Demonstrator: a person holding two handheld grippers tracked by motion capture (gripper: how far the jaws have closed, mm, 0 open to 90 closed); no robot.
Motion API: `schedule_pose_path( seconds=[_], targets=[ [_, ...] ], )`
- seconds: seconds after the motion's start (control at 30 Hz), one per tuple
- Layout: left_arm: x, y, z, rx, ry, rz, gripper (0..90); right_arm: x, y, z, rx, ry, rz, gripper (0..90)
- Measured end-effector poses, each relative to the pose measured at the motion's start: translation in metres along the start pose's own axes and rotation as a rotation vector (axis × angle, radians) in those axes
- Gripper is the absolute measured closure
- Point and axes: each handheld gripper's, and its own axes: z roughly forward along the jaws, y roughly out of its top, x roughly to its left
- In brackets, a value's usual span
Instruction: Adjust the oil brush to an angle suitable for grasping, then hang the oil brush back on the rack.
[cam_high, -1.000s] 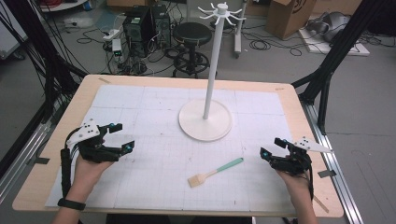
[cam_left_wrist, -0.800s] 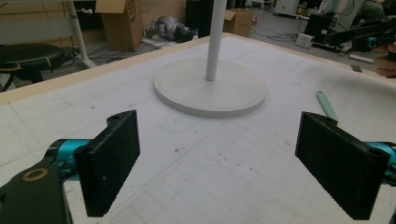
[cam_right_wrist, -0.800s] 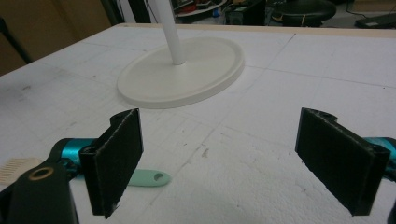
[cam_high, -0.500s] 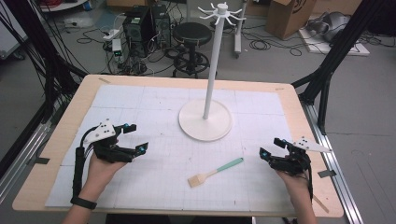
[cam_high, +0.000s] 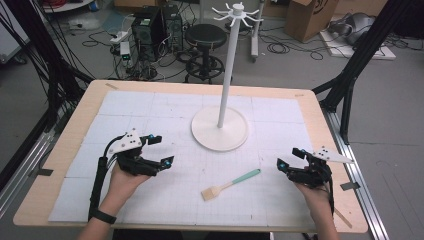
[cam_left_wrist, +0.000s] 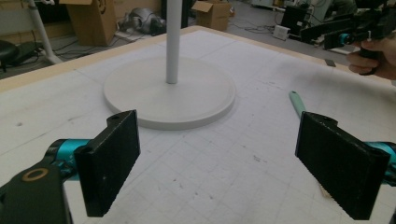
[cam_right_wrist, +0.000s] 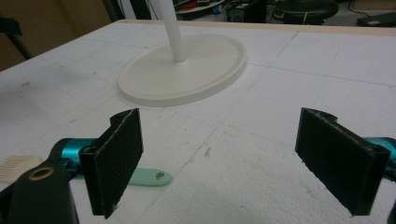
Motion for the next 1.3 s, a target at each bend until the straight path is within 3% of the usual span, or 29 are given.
schedule_pose_path(
  seconds=[0.8,1.03,1.3],
  targets=[
    [-0.043,0.011,0.073,0.059,-0.143,0.029,14.5,0.004,0.002,0.003,-0.002,0.005,0.003,14.1],
    [-0.056,0.009,0.088,0.086,-0.174,0.048,14.5,0.004,0.002,0.002,-0.007,0.006,0.001,14.1],
    [-0.066,0.007,0.102,0.115,-0.198,0.041,14.7,0.003,0.002,0.001,-0.006,0.008,0.005,14.1]
  ],
)
